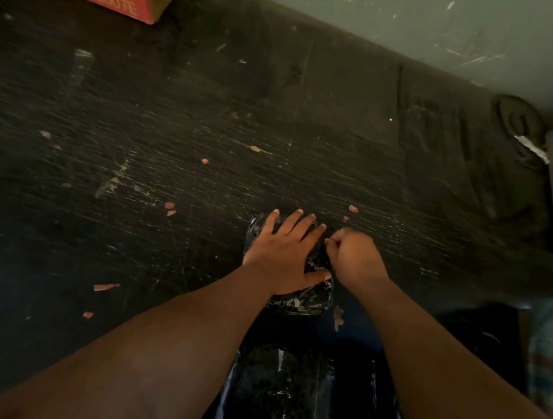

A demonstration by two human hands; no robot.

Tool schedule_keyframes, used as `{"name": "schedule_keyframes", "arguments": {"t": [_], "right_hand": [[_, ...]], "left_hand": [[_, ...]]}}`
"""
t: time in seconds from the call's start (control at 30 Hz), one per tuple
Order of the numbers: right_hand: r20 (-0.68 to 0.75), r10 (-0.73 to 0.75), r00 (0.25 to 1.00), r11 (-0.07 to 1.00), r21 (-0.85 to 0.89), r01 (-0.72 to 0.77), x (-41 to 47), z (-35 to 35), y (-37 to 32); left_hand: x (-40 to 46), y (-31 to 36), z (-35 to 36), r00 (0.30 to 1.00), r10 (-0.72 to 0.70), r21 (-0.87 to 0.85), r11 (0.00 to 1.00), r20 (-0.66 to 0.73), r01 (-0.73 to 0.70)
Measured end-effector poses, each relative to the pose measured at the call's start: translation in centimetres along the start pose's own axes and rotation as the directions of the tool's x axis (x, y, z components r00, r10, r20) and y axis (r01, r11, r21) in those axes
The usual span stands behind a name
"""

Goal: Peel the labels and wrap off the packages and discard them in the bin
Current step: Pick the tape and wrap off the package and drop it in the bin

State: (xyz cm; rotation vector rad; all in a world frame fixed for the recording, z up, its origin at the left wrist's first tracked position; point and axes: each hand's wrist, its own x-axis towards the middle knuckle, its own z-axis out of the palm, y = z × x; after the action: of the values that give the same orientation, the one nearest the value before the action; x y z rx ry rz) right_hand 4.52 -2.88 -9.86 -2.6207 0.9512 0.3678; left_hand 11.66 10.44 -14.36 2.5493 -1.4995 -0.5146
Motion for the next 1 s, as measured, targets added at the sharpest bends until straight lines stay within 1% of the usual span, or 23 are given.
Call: {"name": "schedule_keyframes", "arguments": {"t": [0.17, 0.27, 0.37, 0.43, 0.53, 0.6, 0.67, 0.73, 0.83, 0.97, 1.0], "right_hand": [[-0.039, 0.054, 0.998, 0.998, -0.019, -0.055, 0.0, 0.7, -0.4], [-0.066, 0.069, 0.995, 0.997, 0.052, -0.065, -0.1, 0.9, 0.2], [-0.06, 0.055, 0.997, 0.991, 0.123, -0.047, -0.2, 1.0, 0.8], [-0.058, 0.039, 0.998, 0.994, 0.102, -0.033, -0.2, 1.0, 0.8], [-0.065, 0.014, 0.998, 1.0, 0.01, -0.013, -0.2, 0.9, 0.4], [-0.057, 0.019, 0.998, 0.999, -0.037, -0.021, -0.1, 1.0, 0.0], [-0.059, 0.042, 0.997, 0.998, -0.038, -0.045, 0.0, 1.1, -0.3], [-0.074, 0.054, 0.996, 0.999, 0.008, -0.054, 0.0, 1.2, 0.0], [-0.105, 0.015, 0.994, 0.992, 0.122, -0.002, -0.5, 0.9, 1.0], [-0.136, -0.009, 0.991, 0.974, 0.222, 0.039, -1.4, 0.7, 1.4], [-0.135, -0.016, 0.991, 0.973, 0.225, 0.046, -1.4, 0.7, 1.2]], "left_hand": [[0.0, 0.1, -0.1, 1.0, -0.003, -0.004, 1.0, 0.001, 0.003], [0.1, 0.0, 0.0, 1.0, 0.003, 0.004, 1.0, 0.006, -0.003], [0.1, -0.1, 0.1, 1.0, 0.004, 0.002, 1.0, 0.006, -0.004], [0.1, 0.0, 0.1, 1.0, 0.005, 0.002, 1.0, 0.005, -0.005], [0.0, 0.0, 0.2, 1.0, 0.008, 0.005, 1.0, -0.003, -0.008], [0.1, 0.0, 0.2, 1.0, 0.01, 0.005, 1.0, 0.0, -0.01], [0.1, 0.0, 0.2, 1.0, 0.014, 0.001, 1.0, 0.0, -0.014], [0.1, -0.1, 0.1, 1.0, 0.02, -0.003, 1.0, -0.004, -0.02], [0.1, -0.3, 0.2, 1.0, 0.025, -0.003, 1.0, -0.008, -0.025], [0.0, -0.2, 0.2, 1.0, 0.024, 0.009, 1.0, -0.003, -0.024], [0.0, -0.2, 0.1, 1.0, 0.024, 0.009, 1.0, -0.003, -0.024]]}}
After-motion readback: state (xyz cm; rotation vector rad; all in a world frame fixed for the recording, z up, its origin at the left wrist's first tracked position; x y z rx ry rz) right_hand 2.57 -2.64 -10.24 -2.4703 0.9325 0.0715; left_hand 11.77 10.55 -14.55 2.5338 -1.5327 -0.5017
